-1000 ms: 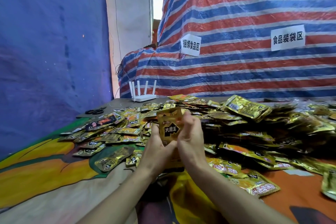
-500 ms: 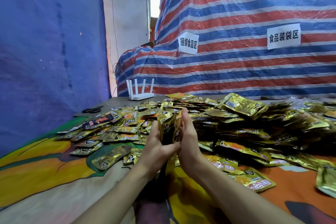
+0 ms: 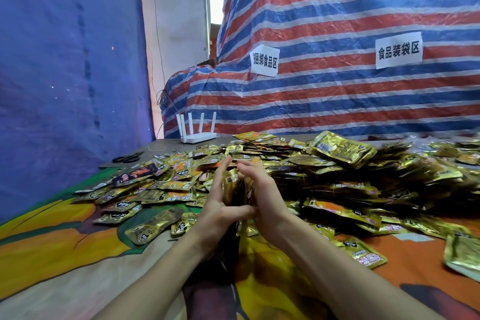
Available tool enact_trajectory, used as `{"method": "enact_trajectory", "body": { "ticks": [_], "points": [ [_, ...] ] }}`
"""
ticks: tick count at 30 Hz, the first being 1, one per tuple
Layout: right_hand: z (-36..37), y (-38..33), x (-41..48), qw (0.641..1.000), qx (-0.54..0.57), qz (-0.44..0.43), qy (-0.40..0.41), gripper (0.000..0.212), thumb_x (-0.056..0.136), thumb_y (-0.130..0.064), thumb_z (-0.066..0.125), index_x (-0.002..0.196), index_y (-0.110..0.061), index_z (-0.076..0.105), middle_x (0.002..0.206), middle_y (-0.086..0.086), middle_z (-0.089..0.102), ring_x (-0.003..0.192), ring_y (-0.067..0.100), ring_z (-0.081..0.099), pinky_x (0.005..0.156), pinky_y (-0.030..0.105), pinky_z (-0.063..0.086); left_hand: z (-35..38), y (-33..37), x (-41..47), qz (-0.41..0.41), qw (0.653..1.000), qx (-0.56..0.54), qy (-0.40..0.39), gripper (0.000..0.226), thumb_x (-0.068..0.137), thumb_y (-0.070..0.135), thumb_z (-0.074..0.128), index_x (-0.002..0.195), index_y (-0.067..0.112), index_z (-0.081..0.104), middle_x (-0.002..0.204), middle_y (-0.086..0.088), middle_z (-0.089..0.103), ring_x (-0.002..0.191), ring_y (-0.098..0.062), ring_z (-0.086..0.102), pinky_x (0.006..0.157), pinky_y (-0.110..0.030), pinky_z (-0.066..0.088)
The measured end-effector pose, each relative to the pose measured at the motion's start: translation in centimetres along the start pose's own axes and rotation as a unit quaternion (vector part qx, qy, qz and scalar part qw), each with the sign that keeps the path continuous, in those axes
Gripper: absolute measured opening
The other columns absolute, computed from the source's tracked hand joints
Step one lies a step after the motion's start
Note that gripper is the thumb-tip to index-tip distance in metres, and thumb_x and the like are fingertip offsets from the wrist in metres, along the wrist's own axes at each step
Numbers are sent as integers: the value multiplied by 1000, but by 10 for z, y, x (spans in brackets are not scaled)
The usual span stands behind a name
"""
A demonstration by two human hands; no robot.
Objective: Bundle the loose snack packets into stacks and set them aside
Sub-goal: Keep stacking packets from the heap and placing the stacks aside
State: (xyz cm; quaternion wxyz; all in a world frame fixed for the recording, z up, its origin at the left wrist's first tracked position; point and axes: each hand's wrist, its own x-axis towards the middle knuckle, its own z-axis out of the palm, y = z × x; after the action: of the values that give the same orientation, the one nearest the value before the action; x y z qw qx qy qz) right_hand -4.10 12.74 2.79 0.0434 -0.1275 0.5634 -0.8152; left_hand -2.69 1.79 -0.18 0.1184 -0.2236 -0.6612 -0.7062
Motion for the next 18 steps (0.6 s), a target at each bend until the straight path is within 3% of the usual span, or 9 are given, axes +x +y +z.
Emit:
{"method": "enact_trajectory", "body": {
  "ticks": [2,5,8,10,12,14,16,18],
  "points": [
    [-1,4,0,1000,6,11,-14,60,75,-47,69,127,-17,63,125,13,68,115,27,67,104,47,51,-2,-2,0,-2,1000,25,-3,105,65,-8,68,148,44,31,123,0,70,111,-21,69,79,-32,57],
    [-5,6,3,999,-17,27,10,54,89,-46,66,127,-9,63,127,18,66,118,31,65,107,50,48,-1,-4,-3,-6,997,77,-13,95,62,-5,65,147,26,35,116,-10,66,100,-14,70,73,-25,55],
    [-5,1,-1,997,-68,33,34,50,93,-47,61,123,-8,65,125,17,66,116,31,64,105,50,50,3,-4,-5,-29,996,81,9,73,62,2,63,133,12,48,97,-3,69,83,-5,71,66,-19,53],
    [-3,-3,-5,993,-117,-1,27,47,95,-50,58,121,-11,62,117,12,68,107,23,67,90,40,57,3,-5,-6,-36,997,56,40,57,66,1,63,122,7,56,81,3,71,69,-5,70,57,-18,53],
    [-4,-8,-9,985,-160,-52,37,45,96,-53,56,120,-16,59,108,2,67,95,11,66,69,21,52,2,-6,-6,-36,997,30,63,33,82,-17,57,109,3,57,63,2,69,56,-6,67,48,-19,51],
    [-5,-15,-13,981,-172,-73,53,45,98,-52,55,122,-14,58,101,-1,64,84,7,64,58,15,48,3,-5,-6,-46,996,24,71,35,88,-27,40,96,3,54,51,2,65,44,-7,62,41,-18,47],
    [-8,-21,-18,977,-197,-65,48,42,100,-47,54,127,-14,56,99,-3,62,83,7,62,61,18,48,3,-3,-6,-53,995,10,89,39,87,-29,36,89,5,56,50,-1,64,42,-9,60,39,-21,47],
    [-18,-26,-26,966,-247,-56,45,40,101,-40,57,132,-17,53,105,-3,60,88,6,60,66,19,46,3,0,-6,-63,994,-12,91,39,85,-27,39,89,2,64,61,-7,70,52,-19,65,44,-26,50]
  ]
}}
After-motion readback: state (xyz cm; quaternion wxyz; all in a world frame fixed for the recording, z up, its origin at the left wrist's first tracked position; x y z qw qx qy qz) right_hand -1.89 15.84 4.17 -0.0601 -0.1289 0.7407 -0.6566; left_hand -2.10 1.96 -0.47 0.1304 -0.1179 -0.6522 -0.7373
